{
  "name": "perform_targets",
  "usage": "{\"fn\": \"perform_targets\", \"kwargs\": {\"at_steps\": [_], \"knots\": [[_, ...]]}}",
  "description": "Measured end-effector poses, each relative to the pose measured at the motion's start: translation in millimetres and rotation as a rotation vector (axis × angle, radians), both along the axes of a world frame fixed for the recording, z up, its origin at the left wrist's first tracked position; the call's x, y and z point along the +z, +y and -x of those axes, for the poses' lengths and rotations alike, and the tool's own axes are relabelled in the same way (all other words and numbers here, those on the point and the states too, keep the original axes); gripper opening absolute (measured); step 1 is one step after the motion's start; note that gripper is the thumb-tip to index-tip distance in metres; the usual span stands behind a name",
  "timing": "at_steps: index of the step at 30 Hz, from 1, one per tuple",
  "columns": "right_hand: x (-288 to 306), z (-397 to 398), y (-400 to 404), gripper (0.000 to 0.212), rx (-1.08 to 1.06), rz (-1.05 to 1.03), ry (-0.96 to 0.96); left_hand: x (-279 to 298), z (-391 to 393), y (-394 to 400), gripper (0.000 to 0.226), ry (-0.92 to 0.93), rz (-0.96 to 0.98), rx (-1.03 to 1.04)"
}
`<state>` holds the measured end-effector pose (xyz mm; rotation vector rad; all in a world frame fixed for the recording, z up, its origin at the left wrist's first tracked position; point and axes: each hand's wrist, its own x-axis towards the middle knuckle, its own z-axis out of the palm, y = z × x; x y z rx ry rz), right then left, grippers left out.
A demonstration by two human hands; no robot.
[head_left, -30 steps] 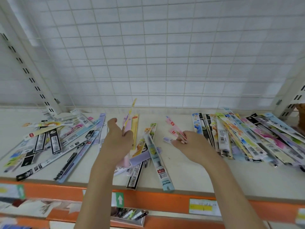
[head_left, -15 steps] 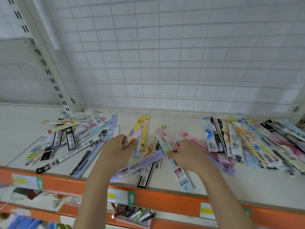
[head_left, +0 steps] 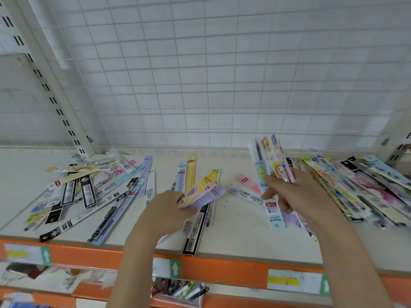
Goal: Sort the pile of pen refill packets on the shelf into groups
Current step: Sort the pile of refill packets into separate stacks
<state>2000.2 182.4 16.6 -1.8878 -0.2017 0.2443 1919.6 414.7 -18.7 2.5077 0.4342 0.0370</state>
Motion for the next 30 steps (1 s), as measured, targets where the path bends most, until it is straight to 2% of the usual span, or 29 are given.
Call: {"fn": "perform_targets", "kwargs": {"at_steps": [8, 13, 15, 18, 22, 28, 30], "knots": [[-0.7, -0.4, 4.2, 0.026, -0.037, -0.018, -0.019, 17.5, 5.8, 8.1, 0.045, -0.170, 0.038, 0.165], [-8.7, -2.8, 18.4, 0.030, 0.006, 0.067, -0.094, 13.7, 6.7, 18.9, 0.030, -0.193, 0.111, 0.260], [-17.0, -6.2, 23.9, 0.028, -0.005, 0.136, -0.110, 11.3, 6.1, 23.4, 0.033, -0.201, 0.159, 0.309], [-24.2, -8.7, 30.3, 0.017, -0.016, 0.175, -0.087, 8.0, 5.4, 28.0, 0.020, -0.207, 0.297, 0.373], [-25.2, -9.8, 34.0, 0.025, -0.001, 0.226, -0.058, 1.2, 2.2, 30.1, 0.022, -0.200, 0.178, 0.393], [-28.1, -13.9, 35.5, 0.009, -0.008, 0.321, -0.060, -5.8, -9.8, 30.9, 0.040, -0.110, 0.081, 0.416], [-27.8, -13.9, 35.2, 0.023, -0.012, 0.348, -0.080, -9.1, -17.9, 32.1, 0.037, -0.095, 0.047, 0.410]]}}
